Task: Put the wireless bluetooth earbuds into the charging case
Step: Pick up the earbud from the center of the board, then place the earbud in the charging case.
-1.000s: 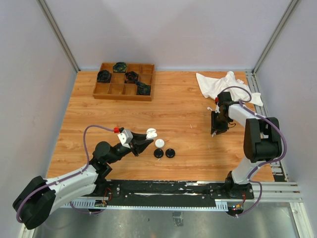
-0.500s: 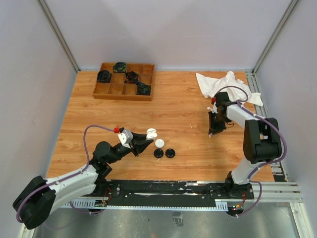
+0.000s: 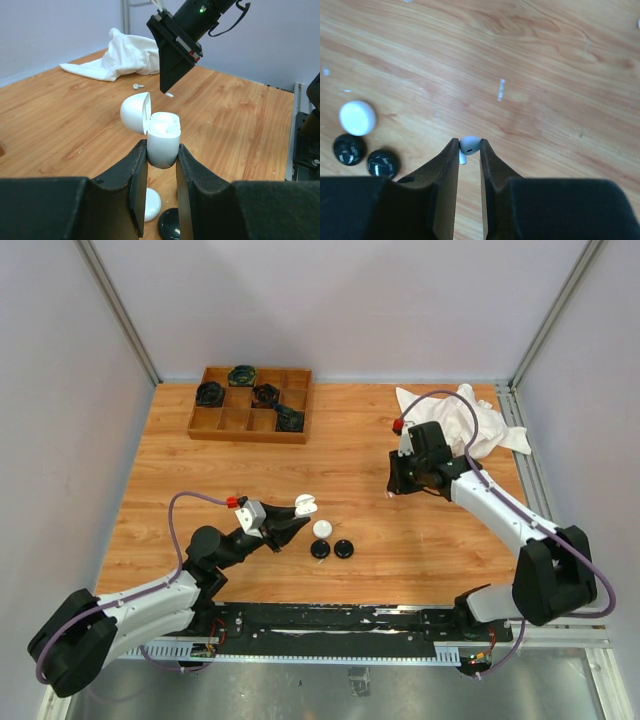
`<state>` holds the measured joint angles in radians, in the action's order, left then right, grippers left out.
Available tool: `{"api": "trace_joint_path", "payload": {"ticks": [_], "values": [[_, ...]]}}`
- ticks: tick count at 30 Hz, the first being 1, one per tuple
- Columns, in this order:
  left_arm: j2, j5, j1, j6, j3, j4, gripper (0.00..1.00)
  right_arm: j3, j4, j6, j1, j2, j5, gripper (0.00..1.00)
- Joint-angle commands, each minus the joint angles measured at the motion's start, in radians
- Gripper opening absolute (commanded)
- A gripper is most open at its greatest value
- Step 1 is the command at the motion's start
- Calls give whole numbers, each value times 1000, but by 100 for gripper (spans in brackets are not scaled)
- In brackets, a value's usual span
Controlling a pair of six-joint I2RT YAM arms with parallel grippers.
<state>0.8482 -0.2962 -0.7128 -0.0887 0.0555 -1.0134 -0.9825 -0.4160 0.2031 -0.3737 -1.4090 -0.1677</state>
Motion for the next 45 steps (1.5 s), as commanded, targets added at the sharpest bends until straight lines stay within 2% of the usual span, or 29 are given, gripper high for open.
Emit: {"api": "trace_joint_path", "payload": {"ticks": [1, 9, 22, 31, 45], "values": [[15, -12, 1, 15, 7, -93, 0, 1, 68, 2, -93, 90, -9, 17], [22, 1, 1, 61, 12, -161, 0, 15, 189, -6, -241, 257, -7, 17], [110, -54, 1, 49, 25, -334, 0, 117, 520, -65, -418, 425, -151, 18], [188, -127, 1, -21, 27, -507, 0, 193, 726, -111, -508, 452, -245, 18], [200, -153, -1, -64, 42, -527, 0, 216, 853, -156, -596, 406, -249, 20]]}}
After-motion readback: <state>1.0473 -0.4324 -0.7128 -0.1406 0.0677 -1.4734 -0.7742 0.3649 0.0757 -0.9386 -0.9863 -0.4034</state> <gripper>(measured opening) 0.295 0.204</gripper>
